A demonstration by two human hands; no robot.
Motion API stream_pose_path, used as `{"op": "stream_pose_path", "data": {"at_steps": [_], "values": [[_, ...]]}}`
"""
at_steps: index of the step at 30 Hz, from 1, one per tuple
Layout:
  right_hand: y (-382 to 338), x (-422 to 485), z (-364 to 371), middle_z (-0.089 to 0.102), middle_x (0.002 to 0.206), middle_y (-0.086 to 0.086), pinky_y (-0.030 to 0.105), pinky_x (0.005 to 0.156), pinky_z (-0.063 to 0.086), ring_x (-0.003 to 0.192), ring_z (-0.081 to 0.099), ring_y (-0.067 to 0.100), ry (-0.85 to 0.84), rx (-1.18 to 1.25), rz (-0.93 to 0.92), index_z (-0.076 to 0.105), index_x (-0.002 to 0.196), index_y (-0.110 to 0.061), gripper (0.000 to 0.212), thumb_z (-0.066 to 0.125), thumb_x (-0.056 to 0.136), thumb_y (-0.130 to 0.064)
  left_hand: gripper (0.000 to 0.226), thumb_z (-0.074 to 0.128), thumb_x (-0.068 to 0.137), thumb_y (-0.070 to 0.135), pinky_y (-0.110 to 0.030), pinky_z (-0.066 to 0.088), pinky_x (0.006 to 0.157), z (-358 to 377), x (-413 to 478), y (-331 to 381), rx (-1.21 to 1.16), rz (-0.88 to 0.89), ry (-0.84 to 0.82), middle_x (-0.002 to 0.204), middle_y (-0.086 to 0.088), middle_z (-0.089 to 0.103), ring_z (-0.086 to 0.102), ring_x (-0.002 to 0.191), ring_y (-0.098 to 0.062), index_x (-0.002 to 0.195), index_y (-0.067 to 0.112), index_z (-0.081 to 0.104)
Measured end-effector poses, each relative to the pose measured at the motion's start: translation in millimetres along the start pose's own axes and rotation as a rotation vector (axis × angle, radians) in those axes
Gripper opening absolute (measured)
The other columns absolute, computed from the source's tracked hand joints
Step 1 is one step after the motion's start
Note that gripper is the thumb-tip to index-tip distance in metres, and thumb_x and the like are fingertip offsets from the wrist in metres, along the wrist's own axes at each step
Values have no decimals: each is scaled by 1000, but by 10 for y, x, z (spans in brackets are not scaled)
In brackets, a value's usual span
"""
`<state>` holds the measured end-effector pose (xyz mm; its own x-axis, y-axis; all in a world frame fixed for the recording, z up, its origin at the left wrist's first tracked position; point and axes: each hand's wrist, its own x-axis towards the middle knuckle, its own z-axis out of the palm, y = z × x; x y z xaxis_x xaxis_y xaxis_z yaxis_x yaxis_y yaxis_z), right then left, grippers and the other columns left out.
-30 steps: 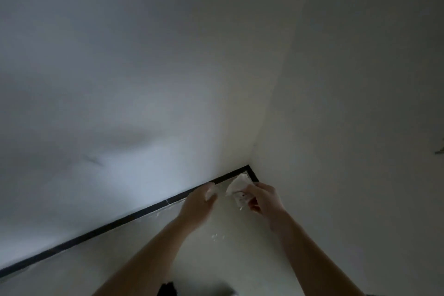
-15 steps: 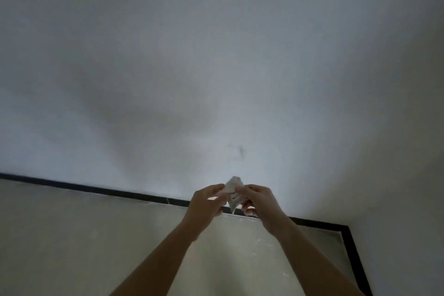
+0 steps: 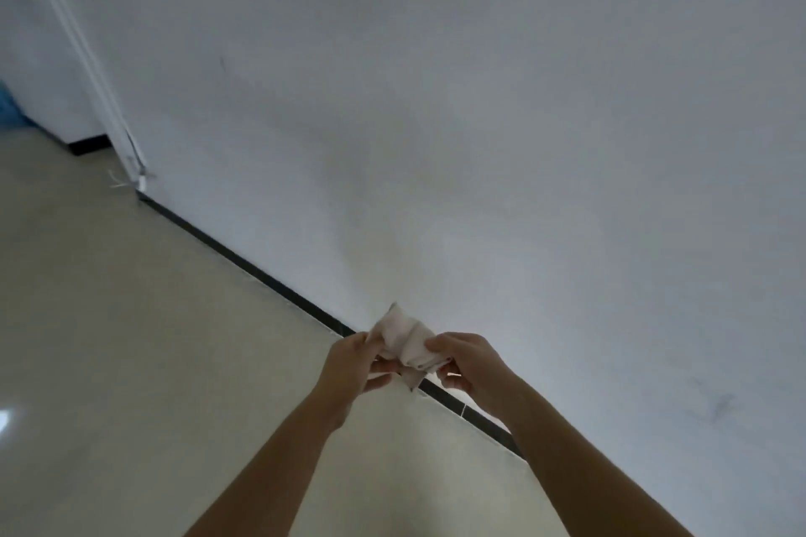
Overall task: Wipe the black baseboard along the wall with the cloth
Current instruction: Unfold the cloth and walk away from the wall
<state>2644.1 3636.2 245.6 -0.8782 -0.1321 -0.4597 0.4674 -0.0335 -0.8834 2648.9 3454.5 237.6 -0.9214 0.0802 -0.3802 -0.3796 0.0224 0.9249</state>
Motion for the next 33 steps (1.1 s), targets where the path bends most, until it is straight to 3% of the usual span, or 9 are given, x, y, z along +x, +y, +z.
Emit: {"op": "stream_pose_path", "data": {"at_steps": [5,9,13,18,21,24,27,30,33], "values": [[-440,956,681,65,81,7,23,58,45,68,56,15,81,-311,-144,68,96,-8,13,68,85,-16,41,56,92,49,-23,48,66,-887,662,253,-57,18,94,80,-4,66,61,75,-13,86,9,64],[-748,1860,1407,66,90,-3,20,69,45,84,61,14,32,-444,-301,71,91,-20,9,65,85,-15,40,57,92,47,-22,42,63,-1640,1336,545,10,61,153,76,-5,57,51,73,-14,83,8,61],[-1165,2668,2208,64,105,27,52,97,44,104,54,45,-177,-412,-119,65,95,7,29,50,90,-17,38,54,96,35,-21,43,64,-2444,1943,866,52,62,249,81,-9,61,53,75,-15,87,0,65],[-1601,3577,3188,72,91,7,29,79,44,91,63,22,-271,-319,-68,72,82,-15,21,57,92,-23,38,52,98,32,-20,46,67,-3543,2505,1214,119,38,353,83,-7,63,58,77,-12,92,-3,67],[-1793,4240,3842,69,84,20,33,72,43,79,59,25,-201,-400,-140,72,80,-3,19,61,88,-16,34,52,97,29,-23,41,61,-4403,2839,1307,227,30,451,71,-6,54,50,66,-14,75,4,60],[-2031,4910,4627,58,74,12,34,68,39,73,51,21,-214,-464,-176,66,82,2,19,56,91,-12,39,52,97,29,-21,28,48,-5384,3190,1400,455,9,598,59,0,44,40,54,-12,62,14,46],[-2261,5497,5580,56,79,12,35,66,43,74,53,23,-292,-542,-231,62,89,6,24,52,95,-15,19,55,96,29,-24,37,63,-6374,3553,1501,489,9,629,85,-5,63,58,79,-20,90,12,62],[-2584,5976,6522,61,84,12,39,73,49,78,58,25,-363,-563,-232,65,97,5,25,54,95,-18,37,57,95,32,-23,41,81,-7331,3826,1678,497,-40,705,118,-5,61,57,105,-19,127,15,53],[-2976,6443,7345,64,87,11,40,81,52,81,61,23,-384,-600,-260,67,100,2,25,55,95,-19,43,54,96,33,-28,40,94,-8248,4126,1930,633,-28,770,128,-8,56,54,115,-22,134,15,47]]}}
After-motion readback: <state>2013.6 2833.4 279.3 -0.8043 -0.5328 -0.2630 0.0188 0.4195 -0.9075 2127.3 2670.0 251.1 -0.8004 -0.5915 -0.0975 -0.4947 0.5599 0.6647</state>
